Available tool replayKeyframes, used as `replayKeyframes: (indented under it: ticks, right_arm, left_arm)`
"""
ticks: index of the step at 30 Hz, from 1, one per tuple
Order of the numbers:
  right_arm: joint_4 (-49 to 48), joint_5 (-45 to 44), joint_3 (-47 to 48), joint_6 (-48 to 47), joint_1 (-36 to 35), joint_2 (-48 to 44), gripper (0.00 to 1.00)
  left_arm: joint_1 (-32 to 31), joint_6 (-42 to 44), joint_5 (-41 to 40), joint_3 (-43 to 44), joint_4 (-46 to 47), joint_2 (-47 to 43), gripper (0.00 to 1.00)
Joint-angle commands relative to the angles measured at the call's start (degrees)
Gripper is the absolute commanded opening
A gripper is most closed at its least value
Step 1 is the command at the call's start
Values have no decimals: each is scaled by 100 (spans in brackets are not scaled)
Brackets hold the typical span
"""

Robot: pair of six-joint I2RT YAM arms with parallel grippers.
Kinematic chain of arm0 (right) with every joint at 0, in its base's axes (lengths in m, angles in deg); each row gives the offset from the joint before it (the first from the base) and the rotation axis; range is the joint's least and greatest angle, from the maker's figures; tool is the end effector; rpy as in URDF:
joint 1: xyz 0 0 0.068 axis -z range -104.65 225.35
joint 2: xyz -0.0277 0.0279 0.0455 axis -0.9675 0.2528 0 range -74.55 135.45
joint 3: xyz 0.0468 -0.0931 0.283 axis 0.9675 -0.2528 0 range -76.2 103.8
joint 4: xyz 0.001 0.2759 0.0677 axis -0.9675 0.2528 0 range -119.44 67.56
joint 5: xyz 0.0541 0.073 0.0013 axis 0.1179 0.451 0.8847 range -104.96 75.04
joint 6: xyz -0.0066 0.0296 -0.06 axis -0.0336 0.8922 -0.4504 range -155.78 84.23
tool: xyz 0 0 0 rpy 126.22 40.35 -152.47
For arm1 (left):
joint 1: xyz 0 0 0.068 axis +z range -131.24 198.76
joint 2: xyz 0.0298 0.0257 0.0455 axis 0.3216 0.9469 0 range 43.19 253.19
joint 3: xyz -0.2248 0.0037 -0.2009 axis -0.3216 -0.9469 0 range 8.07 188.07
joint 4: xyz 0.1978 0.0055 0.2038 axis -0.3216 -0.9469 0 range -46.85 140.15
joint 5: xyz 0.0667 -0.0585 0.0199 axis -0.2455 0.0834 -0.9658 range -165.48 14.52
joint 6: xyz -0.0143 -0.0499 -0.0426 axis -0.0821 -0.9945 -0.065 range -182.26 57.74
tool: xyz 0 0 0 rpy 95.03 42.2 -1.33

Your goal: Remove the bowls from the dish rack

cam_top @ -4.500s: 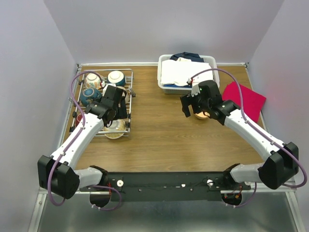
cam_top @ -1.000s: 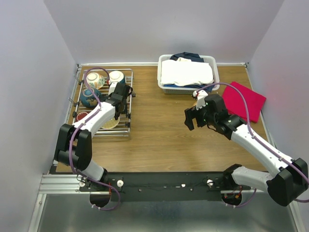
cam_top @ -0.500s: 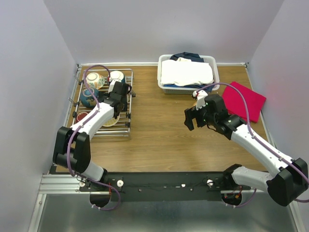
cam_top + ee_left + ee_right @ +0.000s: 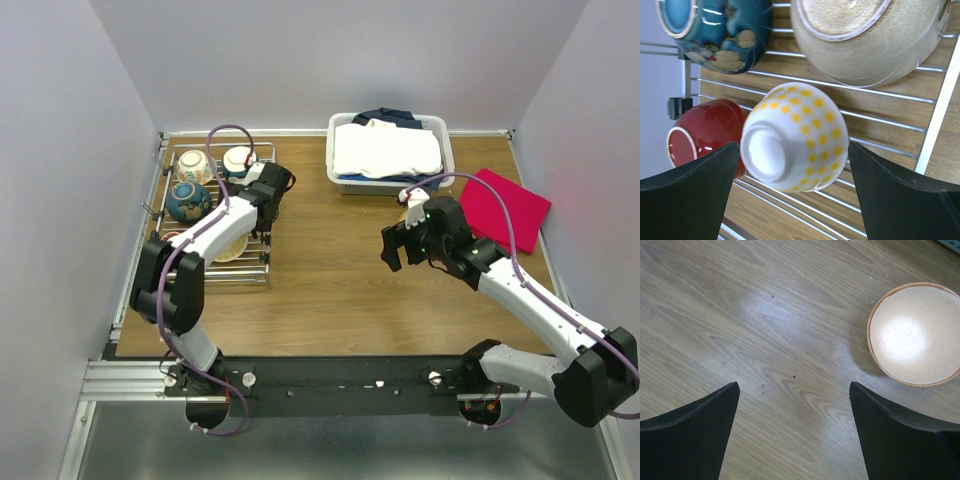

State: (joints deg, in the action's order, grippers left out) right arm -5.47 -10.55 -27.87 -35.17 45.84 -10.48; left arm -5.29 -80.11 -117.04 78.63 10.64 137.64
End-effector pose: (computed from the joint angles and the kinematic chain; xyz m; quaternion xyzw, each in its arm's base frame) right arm 0.2284 0.1340 0.2808 -0.2416 0.8718 0.1440 0.4010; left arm 0.3469 -0.1159 0.2501 -0.0323 0.9130 0.2455 0.3243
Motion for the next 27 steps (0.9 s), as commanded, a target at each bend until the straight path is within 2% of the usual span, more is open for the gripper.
replayKeyframes:
  ticks: [1,10,27]
  right_arm:
    - [-59,87,-140,-7,-10,-158,98]
    - [-59,43,-158,-7,-1,-211,98]
    - [-208,227,-281,-7,-10,-387,98]
  left_arm:
    - [-38,-193,-212,492,-593,477,99]
    - [-47,-500,-318,1125,-1365,1285,99]
    - [-47,-1142,-449,1486,-1973,2085,99]
